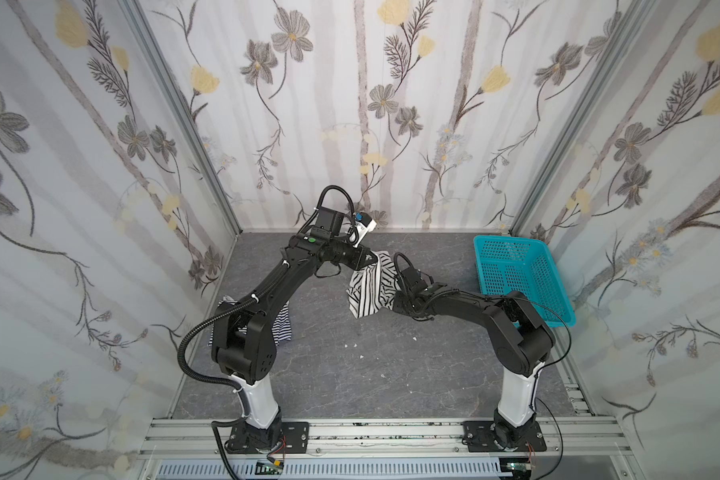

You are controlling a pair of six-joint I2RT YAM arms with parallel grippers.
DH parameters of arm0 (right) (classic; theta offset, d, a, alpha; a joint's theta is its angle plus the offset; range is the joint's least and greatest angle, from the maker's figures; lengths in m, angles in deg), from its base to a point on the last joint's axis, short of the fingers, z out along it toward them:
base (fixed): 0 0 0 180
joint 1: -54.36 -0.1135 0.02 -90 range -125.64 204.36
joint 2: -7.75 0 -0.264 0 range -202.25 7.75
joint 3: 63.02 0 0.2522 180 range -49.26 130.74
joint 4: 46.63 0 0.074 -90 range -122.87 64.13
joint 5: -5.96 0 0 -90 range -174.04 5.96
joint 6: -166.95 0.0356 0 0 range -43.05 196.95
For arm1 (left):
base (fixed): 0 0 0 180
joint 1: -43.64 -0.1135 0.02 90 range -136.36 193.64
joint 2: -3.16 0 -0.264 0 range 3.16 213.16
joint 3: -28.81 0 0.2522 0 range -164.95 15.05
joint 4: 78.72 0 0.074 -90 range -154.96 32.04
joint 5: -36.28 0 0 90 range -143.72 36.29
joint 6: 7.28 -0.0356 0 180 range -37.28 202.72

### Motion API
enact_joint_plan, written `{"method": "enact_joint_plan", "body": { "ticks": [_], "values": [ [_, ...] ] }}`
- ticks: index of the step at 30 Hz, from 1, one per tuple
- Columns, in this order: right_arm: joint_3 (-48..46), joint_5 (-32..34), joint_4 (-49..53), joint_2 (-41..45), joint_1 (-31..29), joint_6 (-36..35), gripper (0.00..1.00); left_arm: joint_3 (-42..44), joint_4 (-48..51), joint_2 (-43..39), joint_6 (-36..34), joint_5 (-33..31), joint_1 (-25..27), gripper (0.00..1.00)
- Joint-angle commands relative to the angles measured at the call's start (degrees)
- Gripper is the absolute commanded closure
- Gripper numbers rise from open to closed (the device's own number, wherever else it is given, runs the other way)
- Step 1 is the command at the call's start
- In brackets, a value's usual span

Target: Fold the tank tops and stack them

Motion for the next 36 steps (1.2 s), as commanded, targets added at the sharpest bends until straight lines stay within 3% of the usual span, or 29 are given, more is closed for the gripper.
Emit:
{"method": "enact_joint_plan", "body": {
  "ticks": [1,7,11,13,15,18,22,26,31,36],
  "values": [
    [4.3,-4.2,-0.4,-3.2,2.3,-1.6,0.58,-0.6,-0.7,-0.9,1.0,1.3,0.5,1.0],
    [17.5,-5.9,4.6,-10.9,10.0,-3.6,0.58,0.1,-0.7,-2.3,1.2,1.4,1.6,1.0],
    [32.2,-15.0,7.4,-16.4,14.0,-5.7,0.56,-0.8,-0.5,-1.8,1.6,1.2,3.3,1.0],
    [33.3,-17.0,6.8,-14.8,15.1,-5.7,0.54,-2.4,-0.6,-0.8,2.3,1.0,4.1,1.0],
    [29.5,-15.2,5.7,-10.2,14.9,-5.9,0.51,-4.7,-0.5,0.5,3.8,1.8,4.4,1.0],
    [13.4,-15.3,-3.0,0.8,14.6,-2.9,0.47,-9.0,-0.5,2.5,5.7,2.7,5.0,1.0],
    [-8.8,-19.5,-16.5,13.4,14.3,3.6,0.43,-14.5,-0.6,4.9,6.9,2.2,6.0,1.0],
    [-23.5,-23.7,-28.0,21.5,12.7,10.4,0.42,-20.0,-0.6,7.7,8.7,2.0,6.7,1.0],
    [-34.1,-27.8,-42.7,25.6,6.9,19.7,0.38,-27.9,-0.6,11.7,11.4,1.8,6.9,1.0],
    [-38.1,-30.1,-59.8,22.7,1.1,28.6,0.32,-34.1,-0.6,14.2,13.9,1.8,7.3,1.0]
  ]
}}
